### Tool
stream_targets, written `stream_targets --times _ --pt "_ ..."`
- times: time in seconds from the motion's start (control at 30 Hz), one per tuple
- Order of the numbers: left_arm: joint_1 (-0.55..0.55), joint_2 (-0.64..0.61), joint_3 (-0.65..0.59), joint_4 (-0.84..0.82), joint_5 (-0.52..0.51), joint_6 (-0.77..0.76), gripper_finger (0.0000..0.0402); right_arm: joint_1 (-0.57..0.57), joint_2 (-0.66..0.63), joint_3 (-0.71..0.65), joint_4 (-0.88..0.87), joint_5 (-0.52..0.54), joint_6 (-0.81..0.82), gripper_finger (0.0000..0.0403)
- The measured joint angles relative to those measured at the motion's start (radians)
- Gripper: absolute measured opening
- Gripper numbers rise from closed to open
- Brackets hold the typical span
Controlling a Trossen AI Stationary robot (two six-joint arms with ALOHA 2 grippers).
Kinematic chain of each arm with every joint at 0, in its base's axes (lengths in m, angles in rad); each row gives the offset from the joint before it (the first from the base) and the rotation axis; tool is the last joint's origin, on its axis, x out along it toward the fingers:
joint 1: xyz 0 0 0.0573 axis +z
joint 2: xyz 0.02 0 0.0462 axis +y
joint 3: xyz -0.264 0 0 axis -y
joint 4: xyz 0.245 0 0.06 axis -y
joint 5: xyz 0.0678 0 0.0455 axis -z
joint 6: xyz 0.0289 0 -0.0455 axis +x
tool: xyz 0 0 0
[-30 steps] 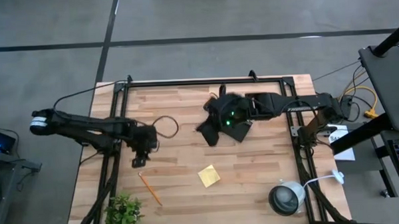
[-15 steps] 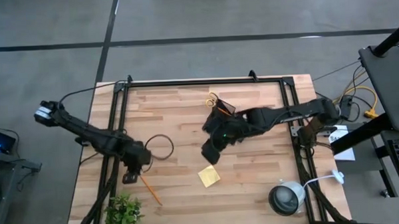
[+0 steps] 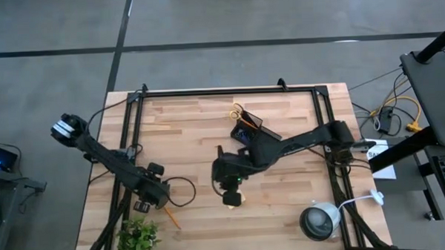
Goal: Pick and place office supplies into organizer
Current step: Put the yellow pencil into the black desk organizer
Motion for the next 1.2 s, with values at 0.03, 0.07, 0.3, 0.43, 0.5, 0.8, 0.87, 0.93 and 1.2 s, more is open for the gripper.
stream_targets --times 0.03,0.07,0.3,0.43,0.5,0.8,0.87,0.93,1.2 --pt "-0.005 0.007 0.0 0.0 0.005 -0.002 0.0141 -0.001 0.016 0.019 0.005 -0.008 0.001 0.0038" --pt "-0.011 0.01 0.002 0.001 0.003 -0.001 0.0141 -0.002 0.031 0.035 0.006 -0.009 0.001 0.0038" --pt "-0.029 -0.023 0.001 0.033 -0.005 0.051 0.0141 0.005 0.165 0.176 0.012 -0.012 0.002 0.0038" --pt "-0.031 -0.017 -0.012 0.04 -0.011 0.051 0.0141 0.015 0.242 0.243 0.022 -0.076 0.019 0.0038" --pt "-0.031 -0.01 -0.019 0.041 -0.012 0.051 0.0141 0.031 0.256 0.25 0.018 -0.07 0.036 0.0038" --pt "-0.031 -0.007 -0.048 0.11 -0.042 0.052 0.0141 0.154 0.26 0.18 0.202 0.063 0.128 0.0038" --pt "-0.032 -0.023 -0.046 0.09 -0.045 0.052 0.0141 0.172 0.284 0.152 0.344 0.081 0.214 0.0038" --pt "-0.032 -0.053 -0.032 0.075 -0.045 0.051 0.0141 0.18 0.318 0.145 0.49 0.097 0.323 0.0038" --pt "-0.038 -0.256 0.069 0.018 -0.114 -0.038 0.0141 0.16 0.521 0.293 0.669 0.124 0.513 0.0038"
